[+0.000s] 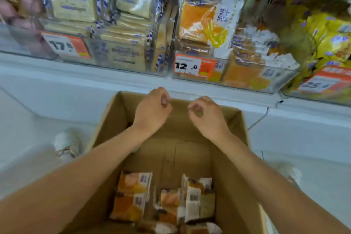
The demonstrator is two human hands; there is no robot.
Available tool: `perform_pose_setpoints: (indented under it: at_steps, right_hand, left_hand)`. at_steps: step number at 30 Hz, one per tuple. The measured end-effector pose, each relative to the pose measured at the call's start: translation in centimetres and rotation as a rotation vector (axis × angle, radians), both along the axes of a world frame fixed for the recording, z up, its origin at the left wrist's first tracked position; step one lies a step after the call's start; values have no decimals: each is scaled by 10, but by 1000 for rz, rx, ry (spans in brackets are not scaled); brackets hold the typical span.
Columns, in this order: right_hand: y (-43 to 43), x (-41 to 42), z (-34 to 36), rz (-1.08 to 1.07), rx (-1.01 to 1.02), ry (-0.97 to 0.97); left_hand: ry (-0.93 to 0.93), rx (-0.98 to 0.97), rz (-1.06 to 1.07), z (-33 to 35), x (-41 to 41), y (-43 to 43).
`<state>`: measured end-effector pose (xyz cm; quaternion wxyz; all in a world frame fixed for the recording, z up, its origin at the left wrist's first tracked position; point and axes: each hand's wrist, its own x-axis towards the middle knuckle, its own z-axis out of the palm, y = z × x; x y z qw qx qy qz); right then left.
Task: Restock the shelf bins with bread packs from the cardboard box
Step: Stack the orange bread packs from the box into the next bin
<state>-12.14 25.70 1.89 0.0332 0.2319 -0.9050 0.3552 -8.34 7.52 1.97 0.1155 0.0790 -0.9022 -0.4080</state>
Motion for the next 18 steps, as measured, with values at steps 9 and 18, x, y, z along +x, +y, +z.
perform_pose_setpoints:
  at_steps: [9,18]
  right_hand:
    - [51,48,-198,112,584,-1039]
    - [43,78,-231,393,873,-810]
  left_hand:
    - [-622,161,57,-158,61,-42]
    - [-810,421,134,-189,70,-39]
